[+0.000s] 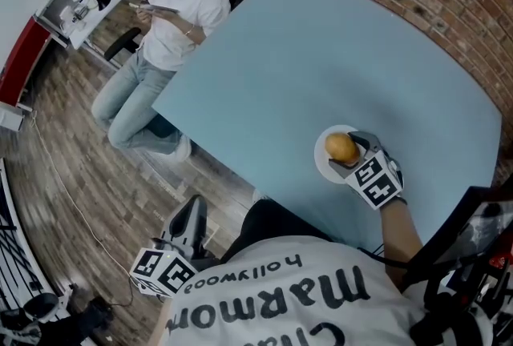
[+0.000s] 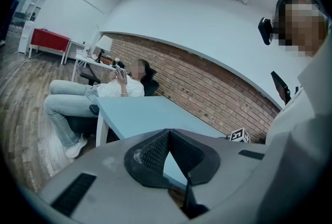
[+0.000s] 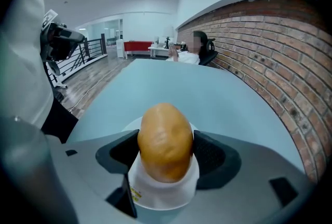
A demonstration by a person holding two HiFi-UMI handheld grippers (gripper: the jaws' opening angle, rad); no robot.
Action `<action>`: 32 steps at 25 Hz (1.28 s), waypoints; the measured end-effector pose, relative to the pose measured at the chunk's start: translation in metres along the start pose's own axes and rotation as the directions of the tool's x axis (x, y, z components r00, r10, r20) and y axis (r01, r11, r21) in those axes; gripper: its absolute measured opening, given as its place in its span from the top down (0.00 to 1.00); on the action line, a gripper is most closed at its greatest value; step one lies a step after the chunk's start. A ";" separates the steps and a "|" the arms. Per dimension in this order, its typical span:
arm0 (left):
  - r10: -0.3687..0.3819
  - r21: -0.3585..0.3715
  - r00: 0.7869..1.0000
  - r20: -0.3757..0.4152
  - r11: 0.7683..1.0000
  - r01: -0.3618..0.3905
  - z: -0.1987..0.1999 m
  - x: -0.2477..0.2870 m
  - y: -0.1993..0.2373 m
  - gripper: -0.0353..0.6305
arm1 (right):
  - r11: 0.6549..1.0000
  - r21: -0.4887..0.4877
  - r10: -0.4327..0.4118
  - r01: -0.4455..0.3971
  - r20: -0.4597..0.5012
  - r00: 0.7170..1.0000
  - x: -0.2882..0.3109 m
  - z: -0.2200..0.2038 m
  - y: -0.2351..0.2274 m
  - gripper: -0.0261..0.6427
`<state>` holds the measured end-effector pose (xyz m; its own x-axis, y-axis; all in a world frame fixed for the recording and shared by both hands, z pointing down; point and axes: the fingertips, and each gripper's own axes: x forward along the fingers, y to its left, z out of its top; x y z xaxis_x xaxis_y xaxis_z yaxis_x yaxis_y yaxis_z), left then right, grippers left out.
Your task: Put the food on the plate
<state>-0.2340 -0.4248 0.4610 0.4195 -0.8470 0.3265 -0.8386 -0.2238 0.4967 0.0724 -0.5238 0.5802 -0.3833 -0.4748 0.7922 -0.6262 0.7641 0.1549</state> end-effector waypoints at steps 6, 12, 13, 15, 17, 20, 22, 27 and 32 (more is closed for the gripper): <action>-0.007 0.001 1.000 0.002 1.000 0.007 -0.001 -0.001 0.001 0.94 | 1.000 0.010 0.004 -0.005 0.005 1.000 0.003 -0.001 0.004 0.49; 0.004 -0.004 1.000 0.006 1.000 -0.004 -0.002 -0.003 0.000 0.94 | 1.000 0.010 0.000 -0.001 0.025 1.000 0.000 0.003 0.001 0.49; 0.003 -0.002 1.000 0.007 1.000 -0.003 -0.002 -0.003 0.000 0.94 | 1.000 0.013 0.001 -0.001 0.029 1.000 -0.001 0.004 0.000 0.49; 0.002 -0.002 1.000 0.009 1.000 -0.002 -0.002 -0.004 0.001 0.94 | 1.000 0.023 0.006 -0.007 0.038 0.999 -0.002 0.006 -0.001 0.49; 0.006 -0.007 1.000 0.011 1.000 -0.006 -0.002 -0.007 0.002 0.94 | 0.999 0.031 0.011 -0.013 0.041 0.999 -0.004 0.007 0.001 0.49; 0.008 -0.013 1.000 0.015 1.000 -0.008 -0.003 -0.010 0.001 0.94 | 1.000 0.030 0.009 -0.010 0.039 0.999 -0.008 0.008 0.002 0.49; 0.008 -0.015 1.000 0.019 1.000 -0.008 -0.003 -0.012 0.000 0.94 | 1.000 0.026 0.008 -0.009 0.040 0.999 -0.010 0.009 0.003 0.49; 0.012 -0.016 1.000 0.028 1.000 -0.011 -0.005 -0.016 0.000 0.94 | 1.000 0.018 0.006 -0.007 0.050 0.999 -0.014 0.013 0.003 0.49; 0.013 -0.026 0.999 0.039 1.000 -0.012 -0.008 -0.021 -0.004 0.94 | 1.000 0.022 -0.021 0.019 0.079 0.997 -0.026 0.016 -0.001 0.49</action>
<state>-0.2369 -0.4021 0.4583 0.3950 -0.8678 0.3014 -0.8339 -0.2012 0.5139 0.0719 -0.5188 0.5503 -0.4224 -0.5235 0.7400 -0.6484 0.7450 0.1569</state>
